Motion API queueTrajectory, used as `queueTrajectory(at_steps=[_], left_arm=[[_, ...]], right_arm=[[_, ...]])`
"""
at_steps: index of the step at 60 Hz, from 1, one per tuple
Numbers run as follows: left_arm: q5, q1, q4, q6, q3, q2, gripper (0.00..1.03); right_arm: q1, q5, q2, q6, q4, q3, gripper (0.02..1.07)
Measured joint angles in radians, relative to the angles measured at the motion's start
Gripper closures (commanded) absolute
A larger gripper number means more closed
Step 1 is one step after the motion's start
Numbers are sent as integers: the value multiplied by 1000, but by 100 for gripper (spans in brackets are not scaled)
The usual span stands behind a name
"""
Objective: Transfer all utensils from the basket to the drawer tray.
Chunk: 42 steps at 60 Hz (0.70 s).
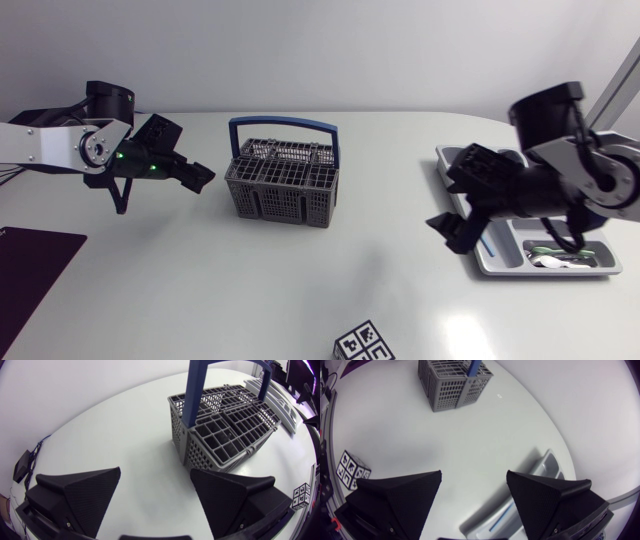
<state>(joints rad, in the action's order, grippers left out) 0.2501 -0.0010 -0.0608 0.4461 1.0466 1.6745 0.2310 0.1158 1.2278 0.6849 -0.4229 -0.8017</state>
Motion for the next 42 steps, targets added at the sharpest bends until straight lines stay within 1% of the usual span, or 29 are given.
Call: queueTrajectory(at_steps=[7,18,23,32,42], left_arm=[[0,-2,20,0,22,52,6],[0,-29,36,0,33,98,6],[0,-43,37,0,39,105,6],[0,-69,37,0,42,105,6],[-9,-92,37,0,42,105,6]], right_arm=[[97,-9,161,-109,59,-108,13],[166,-9,381,-214,112,-283,13],[188,-8,469,-245,117,-354,13],[206,-9,573,-286,117,-432,13],[199,-14,623,-297,117,-460,13]])
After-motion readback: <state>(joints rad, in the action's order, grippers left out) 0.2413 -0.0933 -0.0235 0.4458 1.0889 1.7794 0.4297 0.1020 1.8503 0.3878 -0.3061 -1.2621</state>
